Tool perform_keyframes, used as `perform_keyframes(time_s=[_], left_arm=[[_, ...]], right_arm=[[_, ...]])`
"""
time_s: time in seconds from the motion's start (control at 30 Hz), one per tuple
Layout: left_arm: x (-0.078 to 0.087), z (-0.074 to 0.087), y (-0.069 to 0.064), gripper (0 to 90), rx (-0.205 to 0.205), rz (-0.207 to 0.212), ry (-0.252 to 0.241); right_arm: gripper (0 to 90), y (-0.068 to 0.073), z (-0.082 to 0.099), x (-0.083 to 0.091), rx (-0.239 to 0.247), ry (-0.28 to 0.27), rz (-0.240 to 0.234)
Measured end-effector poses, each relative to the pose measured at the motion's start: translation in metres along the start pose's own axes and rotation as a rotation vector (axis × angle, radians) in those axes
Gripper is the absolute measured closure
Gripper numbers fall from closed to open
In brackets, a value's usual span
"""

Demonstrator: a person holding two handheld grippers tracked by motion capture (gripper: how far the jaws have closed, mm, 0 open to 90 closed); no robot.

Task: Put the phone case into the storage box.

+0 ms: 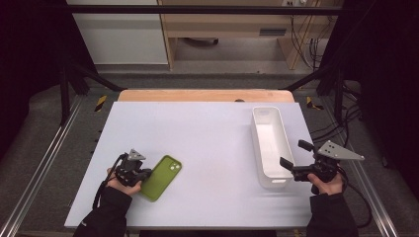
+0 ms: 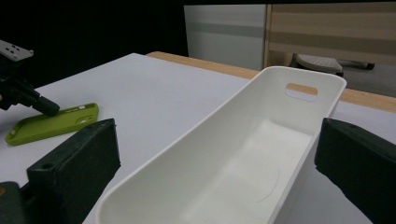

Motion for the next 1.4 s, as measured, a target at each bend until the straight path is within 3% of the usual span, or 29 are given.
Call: perform_keyframes(time_s=[0.33, 0.67, 1.4], left_arm=[[0.012, -0.003, -0.001, 87.6, -0.002, 0.002, -0.075], [0.019, -0.004, -0.001, 87.6, -0.005, 0.011, -0.106], [0.052, -0.015, -0.013, 87.6, -0.039, 0.017, -0.238]], right_arm=[[0.6, 0.0, 0.0, 0.0, -0.002, 0.002, 0.0], [0.6, 0.001, 0.0, 0.0, -0.003, 0.003, 0.001], [0.6, 0.001, 0.0, -0.001, -0.002, 0.004, 0.002]])
Point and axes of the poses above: each handheld gripper's, and its own axes: x roughly backward along the jaws, z roughly out of its underside, y roughly to its left, the point moved 3 cm from there along -x, roughly forward along the jaws, and after that the axes turned 14 degrees about y, right-handed, at the moved point
